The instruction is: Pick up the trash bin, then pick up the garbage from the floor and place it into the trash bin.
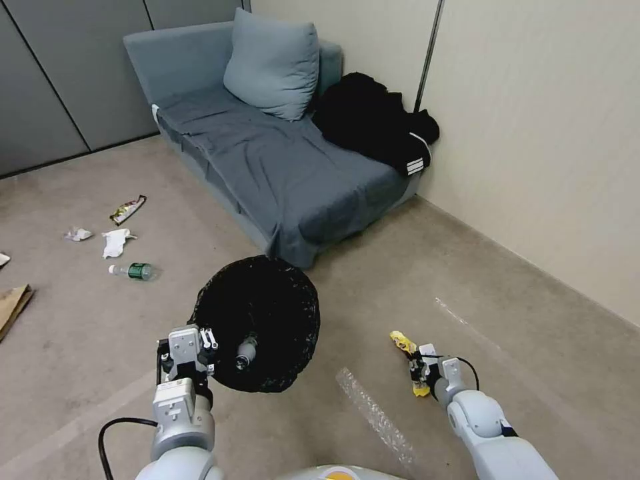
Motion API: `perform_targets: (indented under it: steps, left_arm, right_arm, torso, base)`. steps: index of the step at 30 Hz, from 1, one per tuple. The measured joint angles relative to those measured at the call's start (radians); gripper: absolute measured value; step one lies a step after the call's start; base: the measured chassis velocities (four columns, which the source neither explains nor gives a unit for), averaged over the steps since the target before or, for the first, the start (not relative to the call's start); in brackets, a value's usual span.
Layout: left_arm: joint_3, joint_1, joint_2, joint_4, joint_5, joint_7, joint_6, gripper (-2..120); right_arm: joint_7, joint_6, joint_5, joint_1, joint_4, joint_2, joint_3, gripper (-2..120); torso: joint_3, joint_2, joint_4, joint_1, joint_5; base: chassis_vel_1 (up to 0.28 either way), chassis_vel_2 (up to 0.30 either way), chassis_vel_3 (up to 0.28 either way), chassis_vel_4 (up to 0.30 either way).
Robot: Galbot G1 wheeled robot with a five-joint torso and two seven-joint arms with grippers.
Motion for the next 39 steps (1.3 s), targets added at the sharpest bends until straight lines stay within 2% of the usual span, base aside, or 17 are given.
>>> perform_targets:
  steps: [7, 10, 11, 14, 15, 16, 18, 20, 21, 24, 25, 28, 29, 31, 33, 39]
  left_arm:
    - [0.008, -0.003, 0.007, 0.007, 0.000, -0.001, 0.000, 3]
    - [0.013, -0.002, 0.012, 0.007, 0.000, -0.001, 0.000, 3]
    - [0.013, -0.002, 0.012, 0.007, 0.000, -0.001, 0.000, 3]
    - [0.016, -0.002, 0.015, 0.007, 0.000, -0.001, 0.001, 3]
    - [0.016, -0.002, 0.015, 0.007, 0.000, -0.001, 0.001, 3]
    - [0.018, -0.002, 0.015, 0.008, -0.001, -0.001, 0.002, 3]
    - [0.022, -0.003, 0.015, 0.012, -0.004, 0.001, 0.004, 3]
    - [0.022, -0.003, 0.015, 0.013, -0.004, 0.002, 0.004, 3]
    - [0.024, -0.005, 0.017, 0.018, -0.003, 0.006, 0.005, 3]
    - [0.031, -0.009, 0.020, 0.025, 0.007, 0.012, 0.008, 3]
    - [0.031, -0.009, 0.020, 0.025, 0.007, 0.012, 0.008, 3]
    - [0.054, -0.008, 0.018, 0.032, 0.026, 0.016, 0.008, 3]
    - [0.054, -0.008, 0.018, 0.032, 0.026, 0.016, 0.008, 3]
    - [0.076, -0.006, 0.010, 0.041, 0.046, 0.019, 0.005, 3]
    - [0.087, -0.002, 0.005, 0.047, 0.059, 0.020, 0.000, 3]
    - [0.103, 0.010, -0.002, 0.048, 0.077, 0.020, -0.009, 3]
  right_arm:
    - [0.017, 0.014, 0.010, -0.045, 0.087, -0.021, 0.012, 0]
    - [0.024, 0.038, 0.010, -0.087, 0.192, -0.034, 0.020, 0]
    - [0.024, 0.038, 0.010, -0.087, 0.192, -0.034, 0.020, 0]
    - [0.023, 0.061, 0.048, -0.124, 0.397, -0.044, 0.023, 0]
    - [0.023, 0.061, 0.048, -0.124, 0.397, -0.044, 0.023, 0]
    - [0.016, 0.078, 0.077, -0.131, 0.461, -0.048, 0.018, 0]
    - [-0.036, 0.149, 0.133, -0.137, 0.576, -0.057, -0.001, 0]
    - [-0.050, 0.167, 0.139, -0.137, 0.595, -0.059, -0.006, 0]
    - [-0.106, 0.232, 0.154, -0.135, 0.678, -0.072, -0.027, 0]
    - [-0.146, 0.282, 0.165, -0.127, 0.804, -0.119, -0.097, 0]
    - [-0.146, 0.282, 0.165, -0.127, 0.804, -0.119, -0.097, 0]
    - [-0.149, 0.299, 0.161, -0.112, 0.863, -0.172, -0.195, 0]
    - [-0.149, 0.299, 0.161, -0.112, 0.863, -0.172, -0.195, 0]
    - [-0.150, 0.299, 0.143, -0.088, 0.865, -0.186, -0.266, 0]
    - [-0.157, 0.299, 0.120, -0.063, 0.839, -0.183, -0.316, 0]
    - [-0.157, 0.286, 0.101, -0.018, 0.759, -0.136, -0.381, 0]
  torso:
    - [0.000, 0.000, -0.0001, 0.000, 0.0000]
    - [0.000, 0.000, -0.0004, 0.000, 0.0001]
    - [0.000, 0.000, -0.0004, 0.000, 0.0001]
    - [0.000, 0.000, 0.0000, 0.000, -0.0002]
    - [0.000, 0.000, 0.0000, 0.000, -0.0002]
    - [0.000, 0.000, -0.0001, 0.000, -0.0002]
    - [0.000, 0.000, -0.0001, 0.000, -0.0002]
    - [0.000, 0.000, 0.0000, 0.000, -0.0002]
    - [0.000, 0.000, -0.0001, 0.000, -0.0003]
    - [0.000, 0.000, 0.0000, 0.000, -0.0001]
    - [0.000, 0.000, 0.0000, 0.000, -0.0001]
    - [0.000, 0.000, -0.0003, 0.000, 0.0000]
    - [0.000, 0.000, -0.0003, 0.000, 0.0000]
    - [0.000, 0.000, -0.0002, 0.000, -0.0002]
    - [0.000, 0.000, -0.0002, 0.000, -0.0002]
    - [0.000, 0.000, 0.0000, 0.000, -0.0001]
  base:
    - [0.000, 0.000, 0.000, 0.000]
    - [0.000, 0.000, 0.000, 0.000]
    - [0.000, 0.000, 0.000, 0.000]
    - [0.000, 0.000, 0.000, 0.000]
    - [0.000, 0.000, 0.000, 0.000]
    - [0.000, 0.000, 0.000, 0.000]
    - [0.000, 0.000, 0.000, 0.000]
    - [0.000, 0.000, 0.000, 0.000]
    - [0.000, 0.000, 0.000, 0.000]
    - [0.000, 0.000, 0.000, 0.000]
    - [0.000, 0.000, 0.000, 0.000]
    - [0.000, 0.000, 0.000, 0.000]
    - [0.000, 0.000, 0.000, 0.000]
    - [0.000, 0.000, 0.000, 0.000]
    - [0.000, 0.000, 0.000, 0.000]
    - [0.000, 0.000, 0.000, 0.000]
